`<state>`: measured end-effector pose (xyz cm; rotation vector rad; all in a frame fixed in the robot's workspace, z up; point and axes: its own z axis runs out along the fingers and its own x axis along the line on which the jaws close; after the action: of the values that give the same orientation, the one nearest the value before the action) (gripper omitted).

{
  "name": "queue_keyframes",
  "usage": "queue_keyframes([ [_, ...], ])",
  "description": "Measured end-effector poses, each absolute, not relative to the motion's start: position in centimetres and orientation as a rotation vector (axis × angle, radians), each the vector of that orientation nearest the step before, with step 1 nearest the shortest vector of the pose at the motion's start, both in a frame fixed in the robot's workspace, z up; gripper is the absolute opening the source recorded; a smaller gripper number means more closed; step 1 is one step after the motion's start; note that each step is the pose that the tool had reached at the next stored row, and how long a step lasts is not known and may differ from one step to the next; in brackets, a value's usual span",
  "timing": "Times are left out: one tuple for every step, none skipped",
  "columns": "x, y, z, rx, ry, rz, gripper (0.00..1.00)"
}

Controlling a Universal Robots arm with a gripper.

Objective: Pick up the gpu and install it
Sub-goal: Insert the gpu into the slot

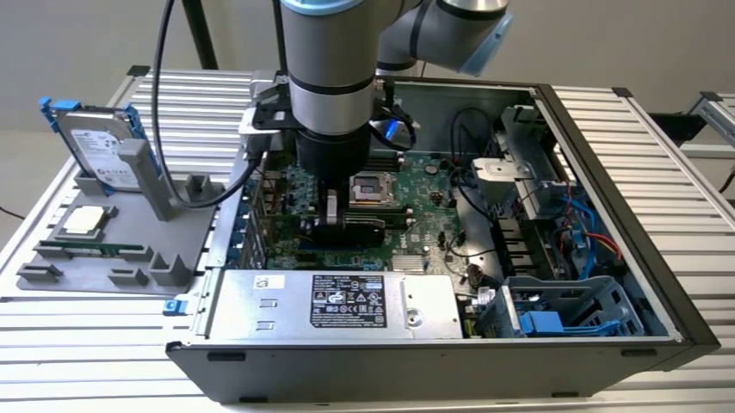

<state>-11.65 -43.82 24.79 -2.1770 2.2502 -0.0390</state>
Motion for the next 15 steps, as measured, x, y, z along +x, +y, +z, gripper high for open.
queue_keyframes([
  [-11.65, -43.82, 24.73, -2.177, 2.250, -0.039, 0.00],
  [-11.65, -43.82, 24.65, -2.177, 2.250, -0.039, 0.00],
  [-11.65, -43.82, 24.62, -2.176, 2.250, -0.039, 0.00],
  [-11.65, -43.82, 24.61, -2.177, 2.250, -0.039, 0.00],
  [-11.65, -43.82, 24.58, -2.177, 2.250, -0.039, 0.00],
  [-11.65, -43.82, 24.53, -2.177, 2.250, -0.039, 0.00],
  [-11.64, -43.82, 24.46, -2.177, 2.250, -0.039, 0.00],
  [-11.64, -43.82, 24.40, -2.177, 2.250, -0.039, 0.00],
  [-11.64, -43.82, 24.36, -2.177, 2.250, -0.039, 0.00],
  [-11.65, -43.83, 24.34, -2.177, 2.250, -0.039, 0.00],
  [-11.65, -43.83, 24.34, -2.177, 2.250, -0.039, 0.00],
  [-11.65, -43.82, 24.32, -2.177, 2.250, -0.039, 0.00],
  [-11.65, -43.82, 24.30, -2.177, 2.250, -0.039, 0.00],
  [-11.65, -43.82, 24.24, -2.177, 2.250, -0.039, 0.00],
  [-11.65, -43.82, 24.17, -2.177, 2.250, -0.039, 0.00],
])
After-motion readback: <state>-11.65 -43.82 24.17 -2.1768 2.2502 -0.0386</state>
